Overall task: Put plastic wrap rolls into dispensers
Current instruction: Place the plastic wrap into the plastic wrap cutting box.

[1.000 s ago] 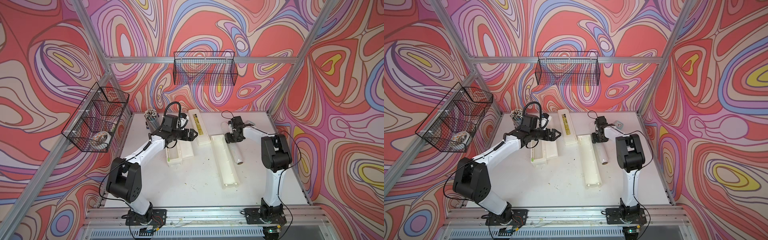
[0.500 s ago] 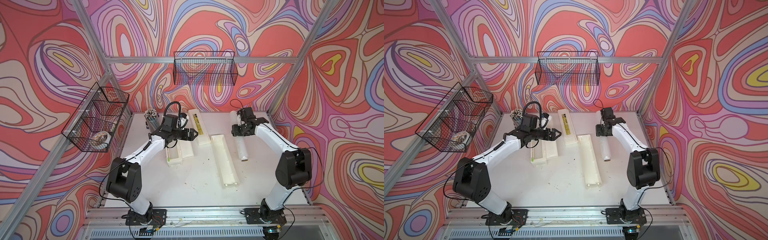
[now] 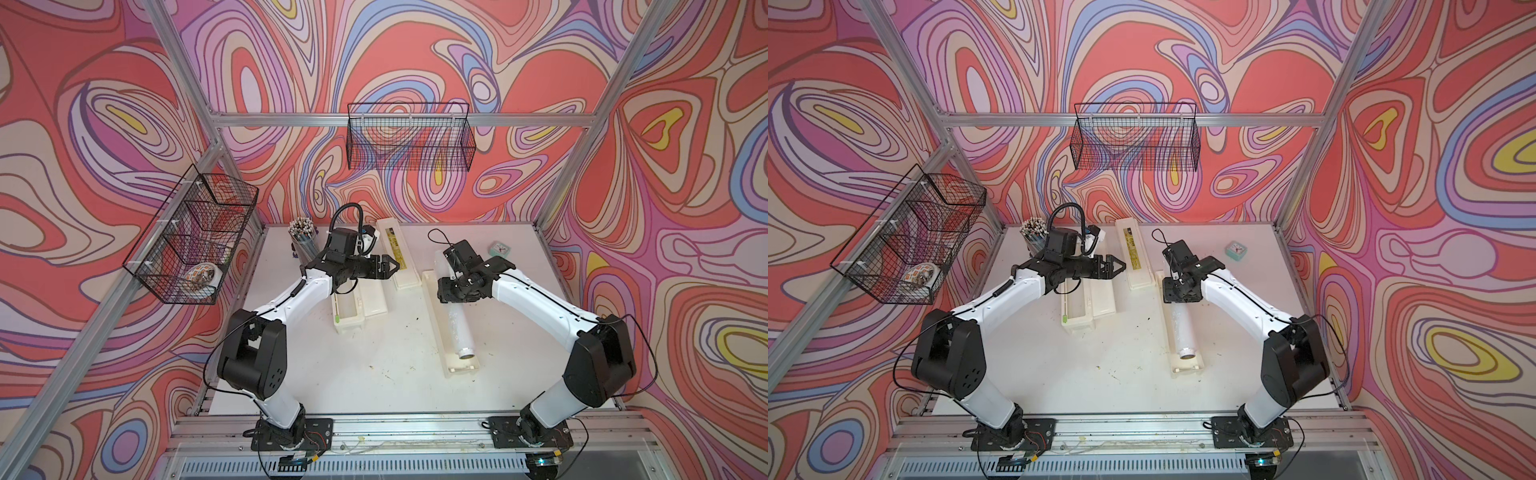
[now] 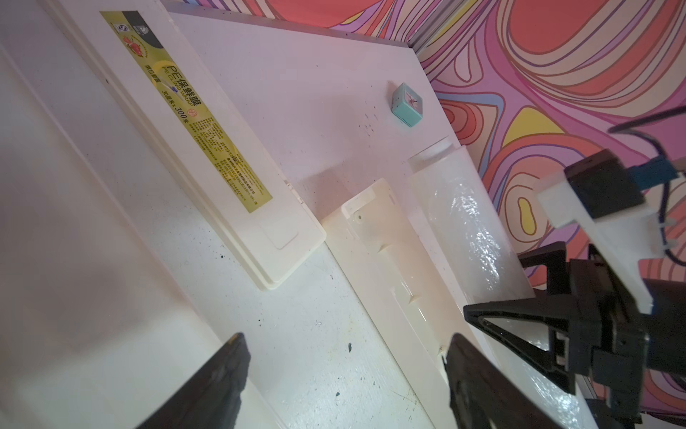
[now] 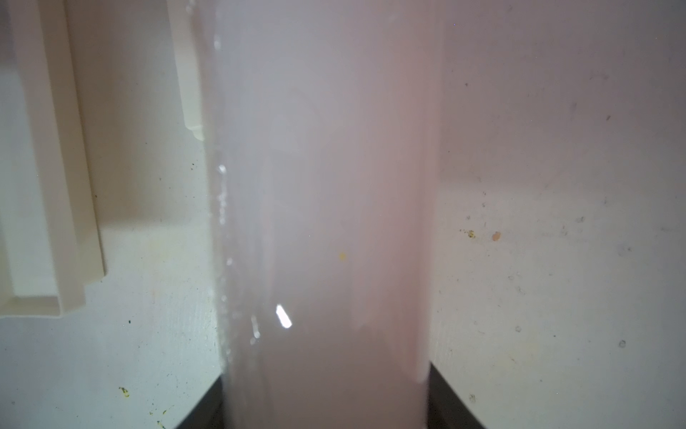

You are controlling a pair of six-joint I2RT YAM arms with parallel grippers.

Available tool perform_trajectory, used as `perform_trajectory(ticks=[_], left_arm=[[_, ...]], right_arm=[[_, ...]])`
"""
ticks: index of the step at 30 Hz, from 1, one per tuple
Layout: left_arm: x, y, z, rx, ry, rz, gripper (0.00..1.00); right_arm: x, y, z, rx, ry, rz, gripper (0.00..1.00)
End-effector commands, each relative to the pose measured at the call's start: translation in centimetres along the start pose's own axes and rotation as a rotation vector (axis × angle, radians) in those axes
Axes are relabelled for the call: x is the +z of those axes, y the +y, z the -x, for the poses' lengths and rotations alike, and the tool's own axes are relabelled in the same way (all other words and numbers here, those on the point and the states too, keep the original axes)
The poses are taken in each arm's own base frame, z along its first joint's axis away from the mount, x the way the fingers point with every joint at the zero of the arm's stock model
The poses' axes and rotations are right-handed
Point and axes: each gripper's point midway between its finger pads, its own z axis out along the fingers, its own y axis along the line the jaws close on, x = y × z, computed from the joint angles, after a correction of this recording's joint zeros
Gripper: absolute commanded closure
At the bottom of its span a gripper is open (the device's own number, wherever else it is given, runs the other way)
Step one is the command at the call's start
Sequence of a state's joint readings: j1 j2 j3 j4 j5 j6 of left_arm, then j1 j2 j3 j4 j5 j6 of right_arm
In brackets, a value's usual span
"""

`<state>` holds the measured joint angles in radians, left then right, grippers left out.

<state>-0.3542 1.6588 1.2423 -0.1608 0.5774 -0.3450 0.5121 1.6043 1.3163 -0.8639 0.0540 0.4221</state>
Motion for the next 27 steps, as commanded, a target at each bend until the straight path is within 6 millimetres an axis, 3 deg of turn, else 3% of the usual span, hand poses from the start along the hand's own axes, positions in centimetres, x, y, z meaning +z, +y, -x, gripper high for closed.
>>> perform_trajectory(ticks=[1,19,27], left_arm=[[-0.2,-0.5,0.5,0.004,-0.011,-0.018,0.16],[-1.0,-0.2,-0.5,0.03,0.011,0.015,0.16],[-1.0,-0.1,-0.5,0.037,0.016,0.021,0.16]], right_arm=[[-0.1,0.4,1.6,0.043,-0.085,0.001,0.96],[6.3,0.2,-0.1,-0.001,-0.019,-0.025,0.97],[7.3,-0.8,-1.6,-0.015,0.022,-0.061,0.94]])
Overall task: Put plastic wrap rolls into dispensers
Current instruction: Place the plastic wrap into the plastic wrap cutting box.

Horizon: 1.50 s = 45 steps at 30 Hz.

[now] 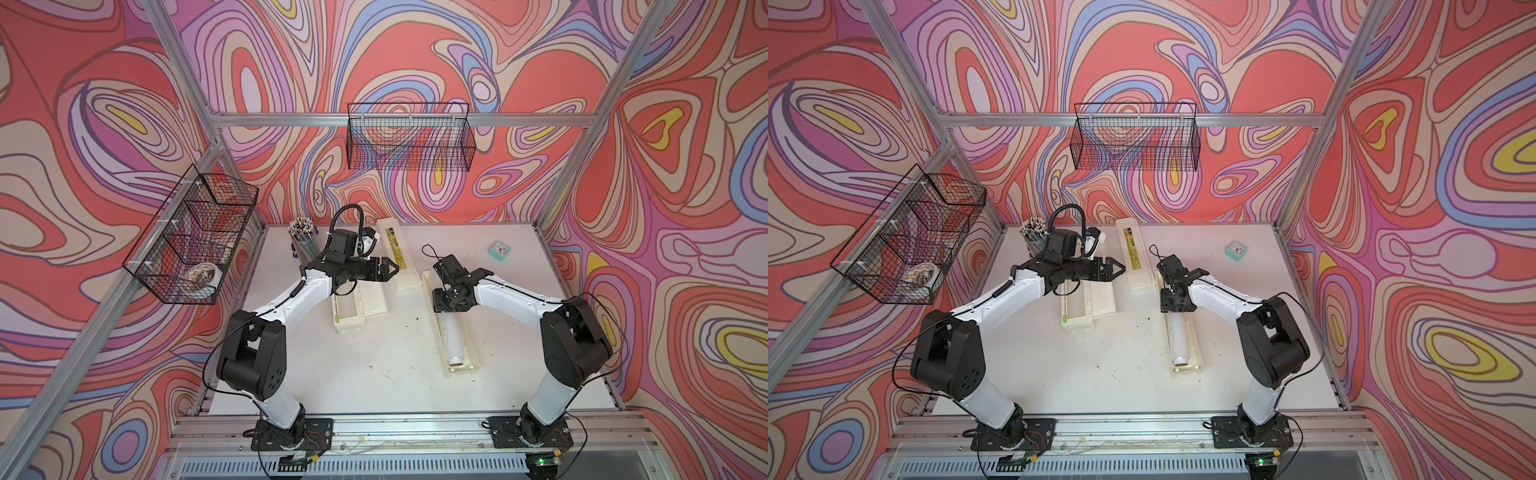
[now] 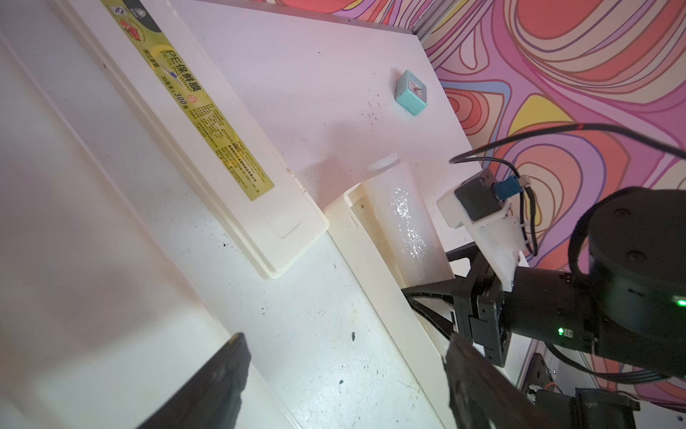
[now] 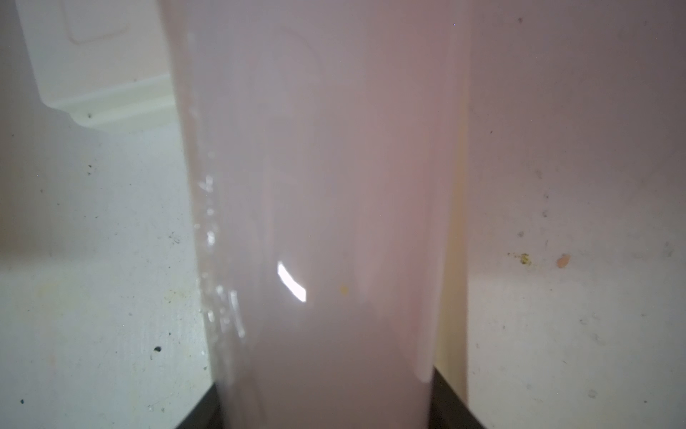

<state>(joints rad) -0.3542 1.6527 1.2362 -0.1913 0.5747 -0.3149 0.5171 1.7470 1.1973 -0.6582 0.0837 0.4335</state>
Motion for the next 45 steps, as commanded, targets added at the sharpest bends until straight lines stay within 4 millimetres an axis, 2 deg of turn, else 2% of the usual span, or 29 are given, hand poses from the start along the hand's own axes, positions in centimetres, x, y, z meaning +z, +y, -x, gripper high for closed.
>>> perform_trajectory(ticks=[1,13,19,26,33,45], left_arm=[[-0.9,-0.4,0.2,0.025,-0.009,0.009,0.16],[-0.8,-0.4,0.4,0.033,-0.001,0.014,0.16],[-0.6,-0.3,0.4,0.03,0.004,0.014,0.16],[-0.7,-0.2,0.3,0.035,0.006,0.019,0.16],[-0.8,-0.1,0.3,0.039,0.003,0.028,0.16],[-0.5,0.2,-0.4,0.025,0.01,0.023,0.17]], right_arm=[[0.1,-0.3,-0.1,-0.024,-0.014,-0.02,0.94],[-3.0,-0.2,0.5,-0.007,-0.02,-0.017,0.94],[-1.9,-0.2,-0.9,-0.013,0.018,-0.017,0.94],[-2.1,-0.1,-1.2,-0.025,0.024,-0.026,0.95],[-5.5,0.4,0.6,-0.035,-0.096,-0.005,0.97],[-3.7,0.9,-1.8,-0.095,0.044,0.015,0.98]])
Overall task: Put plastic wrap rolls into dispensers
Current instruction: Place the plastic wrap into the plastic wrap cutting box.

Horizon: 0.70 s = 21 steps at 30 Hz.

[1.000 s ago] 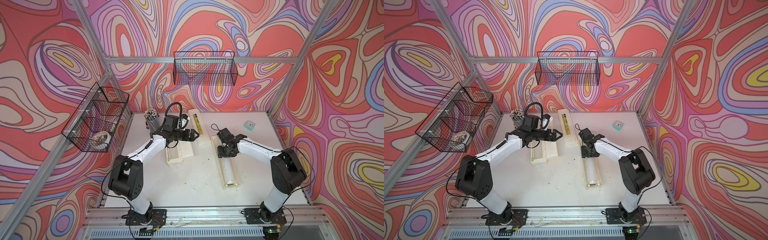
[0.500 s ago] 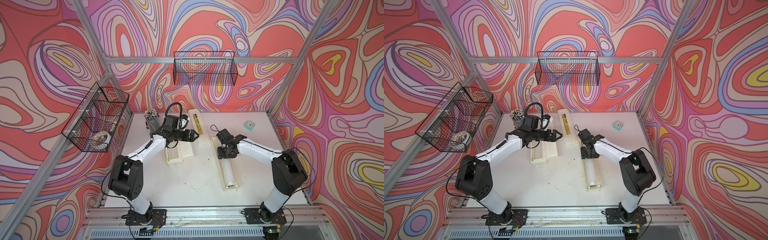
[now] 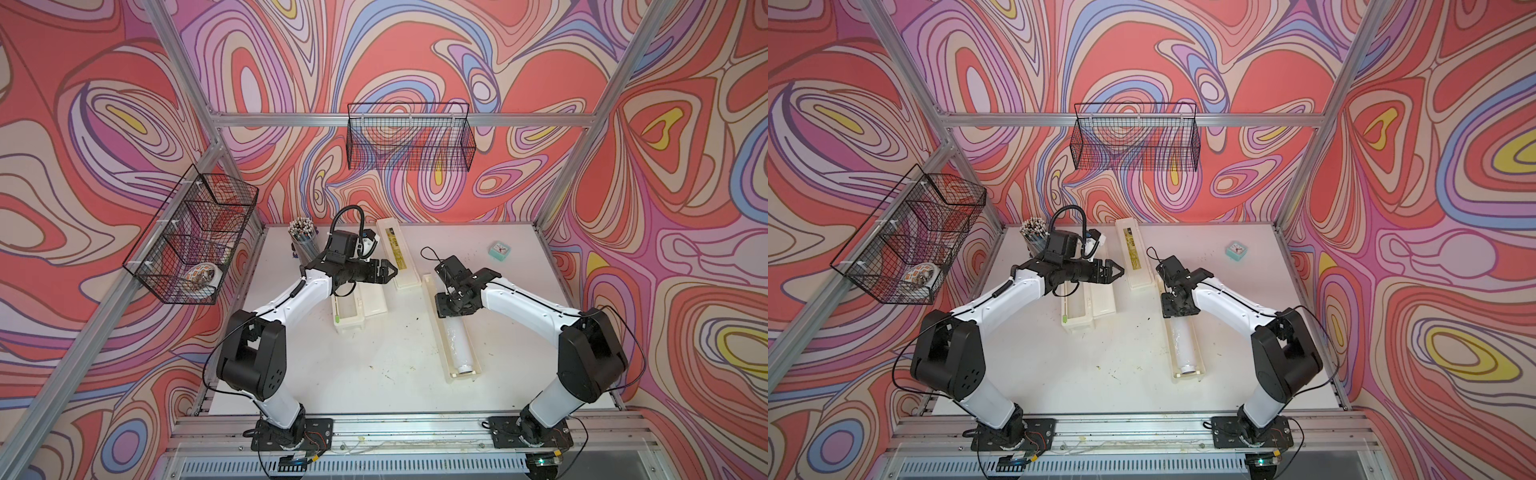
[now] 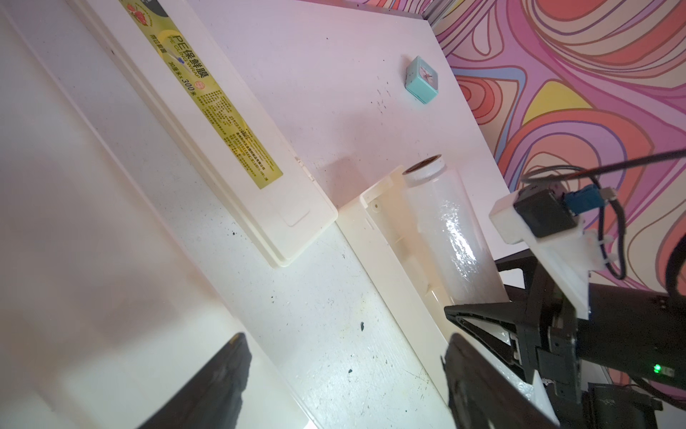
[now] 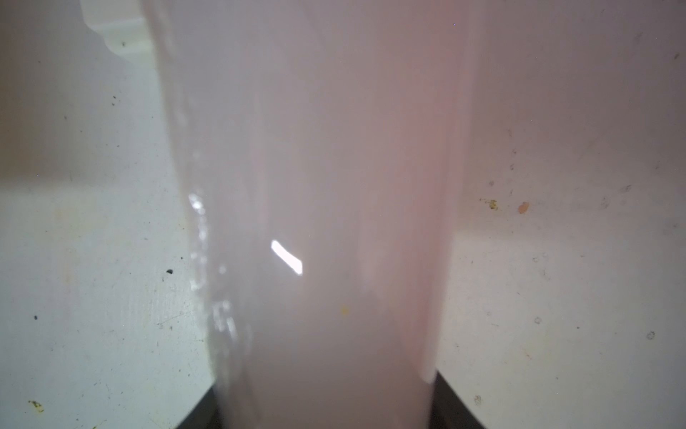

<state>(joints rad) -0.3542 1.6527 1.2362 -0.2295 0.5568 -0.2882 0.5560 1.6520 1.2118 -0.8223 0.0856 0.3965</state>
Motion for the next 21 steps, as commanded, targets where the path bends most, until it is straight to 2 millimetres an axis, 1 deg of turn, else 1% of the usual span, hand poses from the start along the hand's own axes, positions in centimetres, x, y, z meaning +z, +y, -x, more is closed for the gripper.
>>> perform_trajectory(ticks=[1,6,9,12,13,14,16,17,19,20,21], left_arm=[[-0.5,-0.3,0.3,0.018,-0.015,-0.003,0.17],[-0.4,-0.3,0.3,0.019,-0.013,-0.004,0.17],[-0.4,-0.2,0.3,0.024,-0.008,0.0,0.17],[-0.5,-0.2,0.2,0.03,-0.005,0.002,0.17],[-0.5,-0.2,0.2,0.033,-0.003,0.002,0.17],[-0.5,-0.1,0.2,0.031,-0.005,0.005,0.17],[-0.6,-0.1,0.2,0.033,-0.004,0.004,0.17],[-0.6,0.0,0.3,0.033,-0.005,0.007,0.17],[-0.7,0.0,0.3,0.033,-0.006,0.008,0.17],[-0.8,0.1,0.3,0.033,-0.006,0.011,0.17],[-0.8,0.1,0.4,0.035,-0.007,0.012,0.17]], right_arm=[[0.2,0.7,0.2,-0.018,0.001,0.026,0.98],[1.9,1.0,-0.6,-0.02,0.051,0.033,0.98],[2.8,0.8,-1.2,0.0,0.077,0.019,0.98],[3.6,0.6,-1.7,0.006,0.109,0.0,0.95],[4.2,0.3,-2.0,0.005,0.129,-0.015,0.93],[4.6,0.3,-2.2,0.002,0.144,-0.025,0.88],[4.7,0.0,-2.0,0.005,0.141,-0.048,0.65],[4.6,0.0,-1.7,0.008,0.131,-0.051,0.56],[3.4,-0.1,-0.3,0.011,0.074,-0.057,0.34],[3.1,0.1,0.1,0.011,0.057,-0.05,0.28],[2.2,0.3,0.9,0.011,0.027,-0.04,0.24]])
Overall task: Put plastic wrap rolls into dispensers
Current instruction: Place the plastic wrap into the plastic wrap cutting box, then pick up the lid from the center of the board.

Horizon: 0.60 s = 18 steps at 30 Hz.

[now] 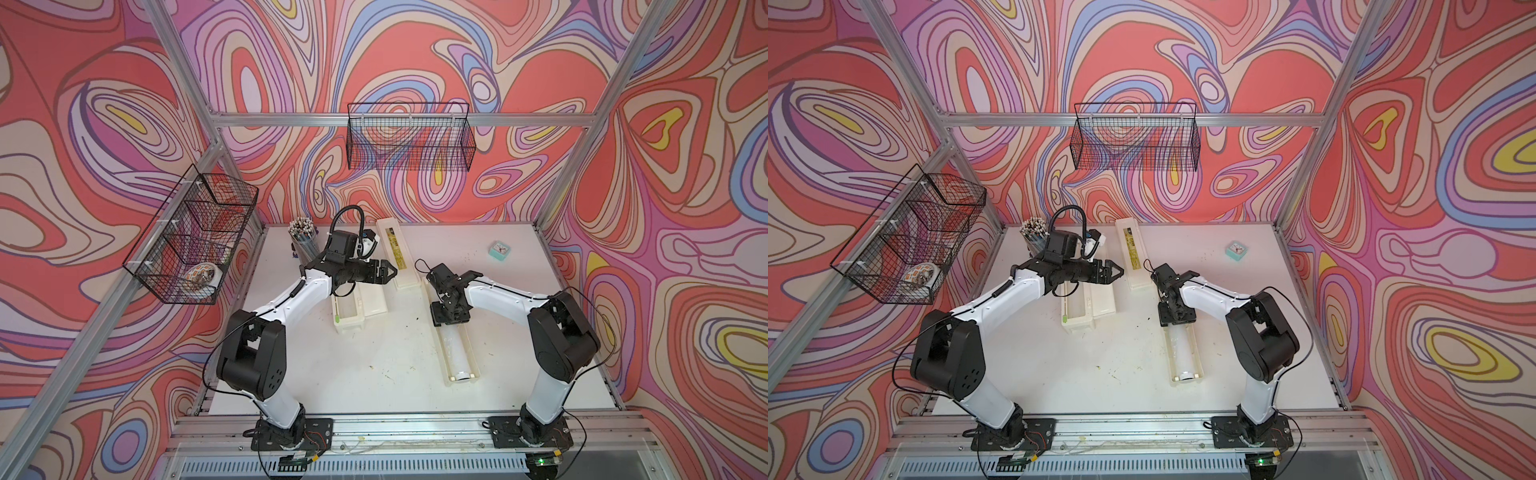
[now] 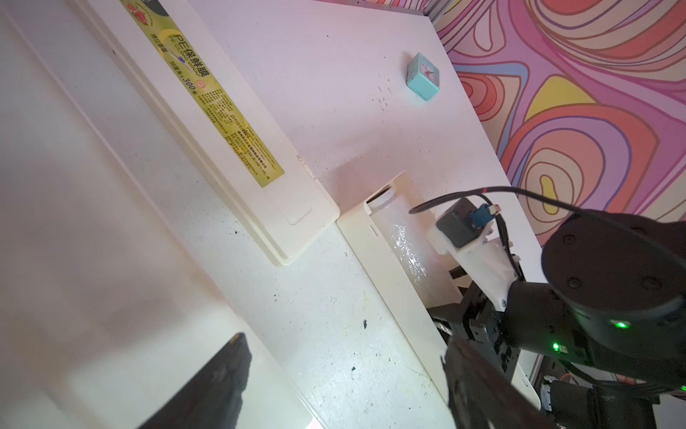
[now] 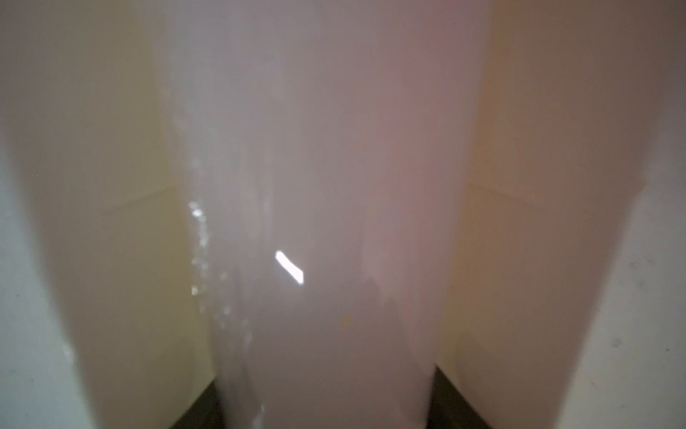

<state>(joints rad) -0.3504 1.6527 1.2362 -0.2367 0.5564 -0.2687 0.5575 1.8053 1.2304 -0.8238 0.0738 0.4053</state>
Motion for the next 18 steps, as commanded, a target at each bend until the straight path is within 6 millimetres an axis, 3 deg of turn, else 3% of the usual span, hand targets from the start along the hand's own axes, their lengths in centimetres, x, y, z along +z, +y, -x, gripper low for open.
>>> perform_trajectory(ticks=[1,2,4,7,10,18], left_arm=[[-0.8,0.0,0.5,0.023,-0.011,0.011,0.17],[-0.9,0.0,0.6,0.025,-0.015,0.012,0.17],[-1.1,0.3,0.9,0.025,-0.023,0.023,0.17],[-1.5,0.6,0.9,0.013,-0.016,0.046,0.16],[-1.9,0.9,1.5,0.014,-0.032,0.061,0.16],[-3.1,1.9,2.7,0.008,-0.059,0.096,0.16]], right_arm=[[-3.5,0.2,2.8,0.016,-0.128,0.005,0.19],[-4.1,0.2,3.2,0.014,-0.137,0.005,0.18],[-5.7,0.3,4.4,0.01,-0.172,0.001,0.02],[-7.6,0.9,6.8,0.026,-0.259,0.023,0.02],[-8.3,2.6,10.1,0.022,-0.362,0.085,0.02],[-4.0,6.5,19.3,0.04,-0.453,0.074,0.02]])
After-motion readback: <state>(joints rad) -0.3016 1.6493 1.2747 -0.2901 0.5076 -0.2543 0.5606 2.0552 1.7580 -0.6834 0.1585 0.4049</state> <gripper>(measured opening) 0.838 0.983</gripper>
